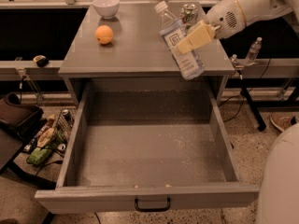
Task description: Pick blue plastic bottle from top drawer and place on counter
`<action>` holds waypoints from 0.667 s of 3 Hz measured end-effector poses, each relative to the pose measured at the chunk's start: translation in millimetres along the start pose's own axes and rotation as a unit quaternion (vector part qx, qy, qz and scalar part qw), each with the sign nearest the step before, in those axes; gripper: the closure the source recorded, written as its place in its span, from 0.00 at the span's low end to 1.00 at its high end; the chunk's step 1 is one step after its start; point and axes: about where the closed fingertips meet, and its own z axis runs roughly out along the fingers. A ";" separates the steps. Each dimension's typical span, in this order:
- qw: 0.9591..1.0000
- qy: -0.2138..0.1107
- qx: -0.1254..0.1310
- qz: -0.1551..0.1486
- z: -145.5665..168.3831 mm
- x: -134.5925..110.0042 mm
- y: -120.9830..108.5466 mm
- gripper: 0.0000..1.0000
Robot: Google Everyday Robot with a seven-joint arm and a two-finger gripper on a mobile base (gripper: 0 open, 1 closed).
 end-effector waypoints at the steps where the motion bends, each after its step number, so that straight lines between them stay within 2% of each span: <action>1: 1.000 0.001 0.001 -0.001 0.2 0.3 -0.5 1.00; 2: 1.000 -0.014 0.007 0.006 9.7 1.2 -4.9 1.00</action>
Offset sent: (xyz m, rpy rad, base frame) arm 0.0005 0.0118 -0.0191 0.0572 -0.0057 -0.0576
